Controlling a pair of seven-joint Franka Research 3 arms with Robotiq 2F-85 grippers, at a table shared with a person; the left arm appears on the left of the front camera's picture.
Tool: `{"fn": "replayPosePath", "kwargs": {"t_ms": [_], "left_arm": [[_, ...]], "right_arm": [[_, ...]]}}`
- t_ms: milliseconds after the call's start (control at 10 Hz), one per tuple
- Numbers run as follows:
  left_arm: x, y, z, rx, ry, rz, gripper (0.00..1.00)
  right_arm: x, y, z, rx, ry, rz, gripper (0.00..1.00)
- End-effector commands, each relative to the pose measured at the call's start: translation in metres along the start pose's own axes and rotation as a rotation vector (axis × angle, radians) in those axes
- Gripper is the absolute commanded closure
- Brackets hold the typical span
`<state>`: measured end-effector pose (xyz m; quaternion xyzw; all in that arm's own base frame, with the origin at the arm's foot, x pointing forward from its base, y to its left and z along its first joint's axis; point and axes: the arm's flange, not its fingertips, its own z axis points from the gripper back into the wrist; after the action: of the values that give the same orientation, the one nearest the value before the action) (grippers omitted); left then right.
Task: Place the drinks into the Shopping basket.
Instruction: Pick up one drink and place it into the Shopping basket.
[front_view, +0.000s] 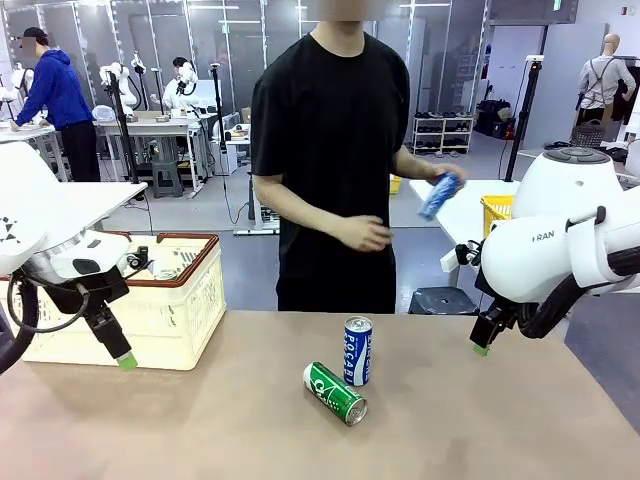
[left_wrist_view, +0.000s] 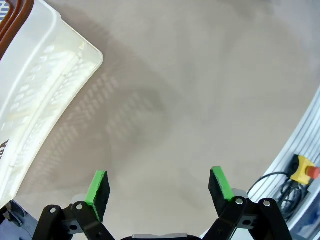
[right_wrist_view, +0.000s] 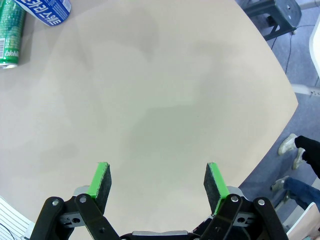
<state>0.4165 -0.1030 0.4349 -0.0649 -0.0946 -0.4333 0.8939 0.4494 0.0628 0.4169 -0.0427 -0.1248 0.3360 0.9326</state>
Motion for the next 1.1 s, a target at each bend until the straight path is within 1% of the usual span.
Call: {"fn": "replayPosePath", "kwargs": {"t_ms": [0, 100, 200, 500, 700, 900, 1000], "left_arm": [[-0.001, 0.001, 0.001, -0.009, -0.012, -0.007, 0.0], [0.0, 0.0, 0.0, 0.0, 0.0, 0.0, 0.0], [0.008, -0.008, -0.002, -0.022, -0.062, -0.086, 0.0], [0.037, -0.038, -0.002, -0.051, -0.11, -0.308, 0.0], [0.066, -0.056, -0.01, -0.052, -0.116, -0.451, 0.0], [0.101, -0.07, -0.026, -0.026, -0.118, -0.603, 0.0], [0.116, -0.075, -0.033, -0.035, -0.117, -0.67, 0.0]], "right_arm": [[-0.001, 0.001, 0.002, 0.006, 0.0, -0.002, 0.07], [-0.001, 0.001, 0.002, 0.006, 0.0, -0.002, 0.07], [-0.001, 0.001, 0.002, 0.006, 0.0, -0.002, 0.07], [0.0, 0.0, 0.0, 0.0, 0.0, 0.0, 0.07], [0.0, 0.0, 0.0, 0.0, 0.0, 0.0, 0.07], [0.0, 0.0, 0.0, 0.0, 0.0, 0.0, 0.07], [0.0, 0.0, 0.0, 0.0, 0.0, 0.0, 0.07]]}}
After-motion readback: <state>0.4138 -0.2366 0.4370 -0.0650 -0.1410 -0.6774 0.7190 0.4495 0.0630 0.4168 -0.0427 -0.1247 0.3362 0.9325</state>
